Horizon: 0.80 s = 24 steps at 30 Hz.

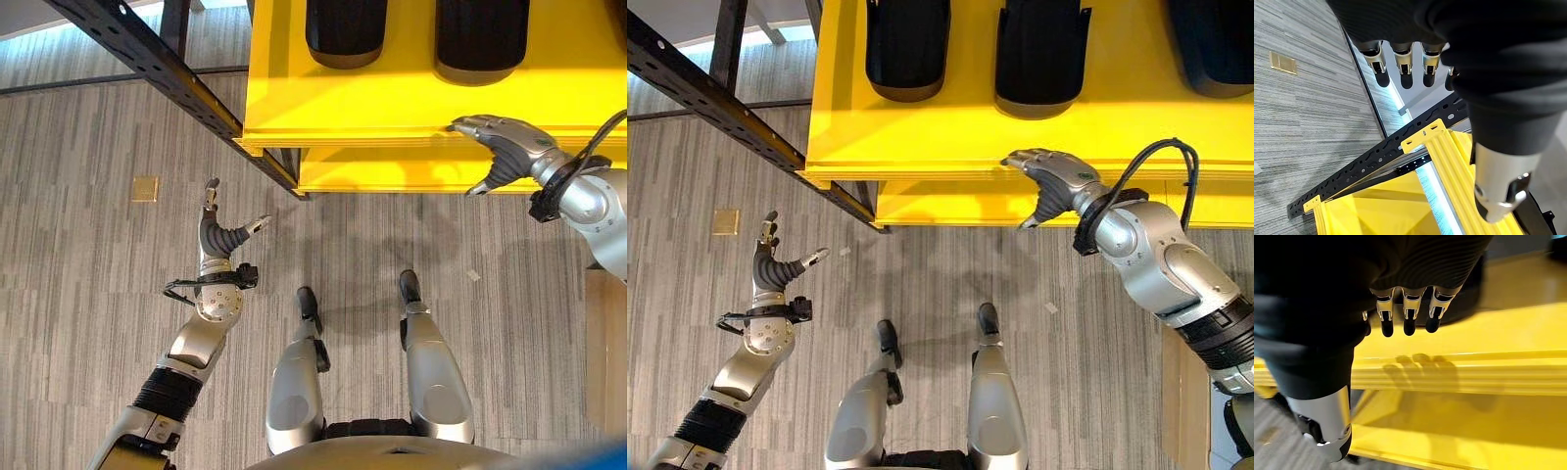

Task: Move parts from the plastic box to the shelf.

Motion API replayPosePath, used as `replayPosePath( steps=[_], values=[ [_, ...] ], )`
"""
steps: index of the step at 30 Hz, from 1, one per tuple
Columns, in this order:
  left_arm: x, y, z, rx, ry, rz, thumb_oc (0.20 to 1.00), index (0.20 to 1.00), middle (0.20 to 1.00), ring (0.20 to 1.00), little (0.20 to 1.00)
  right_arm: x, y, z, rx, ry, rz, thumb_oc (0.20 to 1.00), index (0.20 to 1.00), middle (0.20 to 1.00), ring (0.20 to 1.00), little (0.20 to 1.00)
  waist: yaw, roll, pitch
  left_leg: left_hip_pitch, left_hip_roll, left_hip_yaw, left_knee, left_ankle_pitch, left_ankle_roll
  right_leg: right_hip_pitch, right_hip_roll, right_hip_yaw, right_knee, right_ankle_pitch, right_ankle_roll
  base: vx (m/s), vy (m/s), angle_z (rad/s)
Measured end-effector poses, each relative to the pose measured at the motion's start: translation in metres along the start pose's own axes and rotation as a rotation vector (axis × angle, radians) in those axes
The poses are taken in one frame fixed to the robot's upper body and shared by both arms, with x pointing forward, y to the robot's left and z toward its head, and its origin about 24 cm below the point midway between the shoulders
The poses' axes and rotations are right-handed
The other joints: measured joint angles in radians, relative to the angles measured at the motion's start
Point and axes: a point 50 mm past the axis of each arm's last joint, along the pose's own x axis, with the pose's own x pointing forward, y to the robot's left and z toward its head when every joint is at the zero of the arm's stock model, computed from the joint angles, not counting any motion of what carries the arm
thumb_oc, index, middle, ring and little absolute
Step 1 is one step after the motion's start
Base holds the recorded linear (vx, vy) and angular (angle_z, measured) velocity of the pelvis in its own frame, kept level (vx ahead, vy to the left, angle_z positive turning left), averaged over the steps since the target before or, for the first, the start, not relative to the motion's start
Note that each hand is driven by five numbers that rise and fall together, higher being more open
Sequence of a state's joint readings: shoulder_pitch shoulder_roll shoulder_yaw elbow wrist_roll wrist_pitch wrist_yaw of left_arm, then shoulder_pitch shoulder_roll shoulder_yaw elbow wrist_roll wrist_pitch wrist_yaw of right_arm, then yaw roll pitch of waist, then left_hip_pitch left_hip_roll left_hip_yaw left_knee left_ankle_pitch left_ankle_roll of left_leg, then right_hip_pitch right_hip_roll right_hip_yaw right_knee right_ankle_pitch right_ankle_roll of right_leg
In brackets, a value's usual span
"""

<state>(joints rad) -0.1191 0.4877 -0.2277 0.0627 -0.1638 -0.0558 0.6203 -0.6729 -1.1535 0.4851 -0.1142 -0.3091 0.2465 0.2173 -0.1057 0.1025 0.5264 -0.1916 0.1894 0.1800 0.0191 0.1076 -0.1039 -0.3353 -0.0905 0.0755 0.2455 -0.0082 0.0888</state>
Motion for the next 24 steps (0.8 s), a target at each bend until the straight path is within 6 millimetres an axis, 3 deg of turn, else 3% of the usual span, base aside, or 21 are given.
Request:
replayPosePath(
  steps=[12, 24],
  values=[
    [0.002, 0.004, 0.0, -0.002, -0.001, 0.009, 1.0, 1.0, 1.0, 1.0, 1.0, 0.006, -0.012, -0.027, -0.006, 0.146, -0.034, 1.0, 1.0, 1.0, 1.0, 1.0, 0.011, 0.001, 0.0, 0.0, 0.0, -0.003, 0.008, 0.001, 0.001, -0.011, -0.002, -0.004, 0.039, -0.019, -0.004, 0.01, -0.006, 0.01],
    [0.002, 0.004, 0.001, -0.002, -0.003, -0.006, 1.0, 1.0, 1.0, 1.0, 1.0, 0.01, -0.012, -0.033, -0.013, 0.17, -0.017, 1.0, 1.0, 1.0, 1.0, 1.0, 0.011, 0.002, -0.001, -0.003, 0.002, -0.004, 0.02, 0.0, 0.001, -0.039, 0.001, -0.002, 0.092, -0.045, -0.014, 0.0, 0.0, 0.0]
  ],
)
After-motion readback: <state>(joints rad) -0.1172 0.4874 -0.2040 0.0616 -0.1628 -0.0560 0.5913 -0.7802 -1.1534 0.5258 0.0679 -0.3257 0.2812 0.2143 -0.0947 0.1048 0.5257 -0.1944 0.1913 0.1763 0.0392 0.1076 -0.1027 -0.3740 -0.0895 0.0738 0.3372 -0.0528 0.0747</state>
